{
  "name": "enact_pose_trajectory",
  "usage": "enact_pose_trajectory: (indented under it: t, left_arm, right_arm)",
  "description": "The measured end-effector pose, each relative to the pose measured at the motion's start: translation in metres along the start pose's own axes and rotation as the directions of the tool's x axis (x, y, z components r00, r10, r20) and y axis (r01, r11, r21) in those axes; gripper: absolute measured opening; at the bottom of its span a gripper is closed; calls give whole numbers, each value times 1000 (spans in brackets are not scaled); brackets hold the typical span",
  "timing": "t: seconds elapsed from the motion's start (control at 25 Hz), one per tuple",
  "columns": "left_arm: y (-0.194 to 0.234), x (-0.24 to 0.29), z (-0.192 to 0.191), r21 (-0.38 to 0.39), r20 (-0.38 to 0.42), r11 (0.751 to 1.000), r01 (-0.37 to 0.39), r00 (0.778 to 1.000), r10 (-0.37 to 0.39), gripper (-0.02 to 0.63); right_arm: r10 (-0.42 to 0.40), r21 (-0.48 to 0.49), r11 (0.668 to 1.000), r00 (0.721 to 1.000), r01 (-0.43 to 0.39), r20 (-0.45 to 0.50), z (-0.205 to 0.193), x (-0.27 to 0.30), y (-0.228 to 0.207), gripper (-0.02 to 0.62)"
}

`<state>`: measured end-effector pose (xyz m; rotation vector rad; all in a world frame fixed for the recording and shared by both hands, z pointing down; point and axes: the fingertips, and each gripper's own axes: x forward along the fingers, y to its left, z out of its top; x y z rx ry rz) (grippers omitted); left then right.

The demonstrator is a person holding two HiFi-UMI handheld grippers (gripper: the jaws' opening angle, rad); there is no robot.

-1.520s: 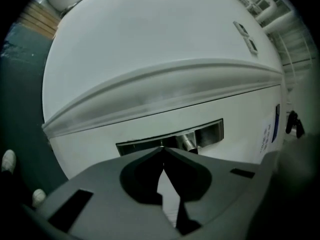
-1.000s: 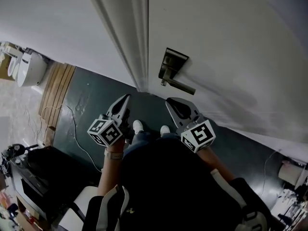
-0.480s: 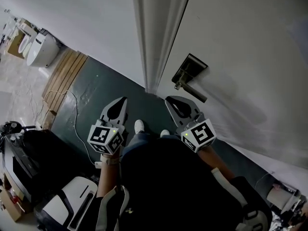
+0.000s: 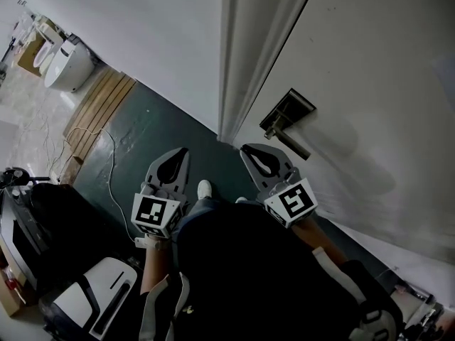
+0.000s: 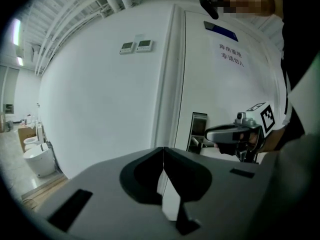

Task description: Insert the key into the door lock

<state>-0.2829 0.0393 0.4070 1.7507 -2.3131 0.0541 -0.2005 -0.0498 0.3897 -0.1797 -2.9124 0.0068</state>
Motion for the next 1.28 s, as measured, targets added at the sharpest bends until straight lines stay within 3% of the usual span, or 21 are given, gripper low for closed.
enact_pose_trajectory:
  t: [0.52,0.8,1.28]
  left_arm:
    - [11,-4,9,-51,60,998,35,998,-32,9]
    - [6,-2,10,-31,46,996,87,995,-86,10]
    - [11,3,7,-25,55,995,92,994,-91,9]
  right_arm:
    - [0,-21,1000,1000,-1,-24,0,11,8,29]
    - [-16,-11,1000,999,16,-39,-3,13,8,29]
    - [-32,-2,999,999,32,-35,-6,13,6,29]
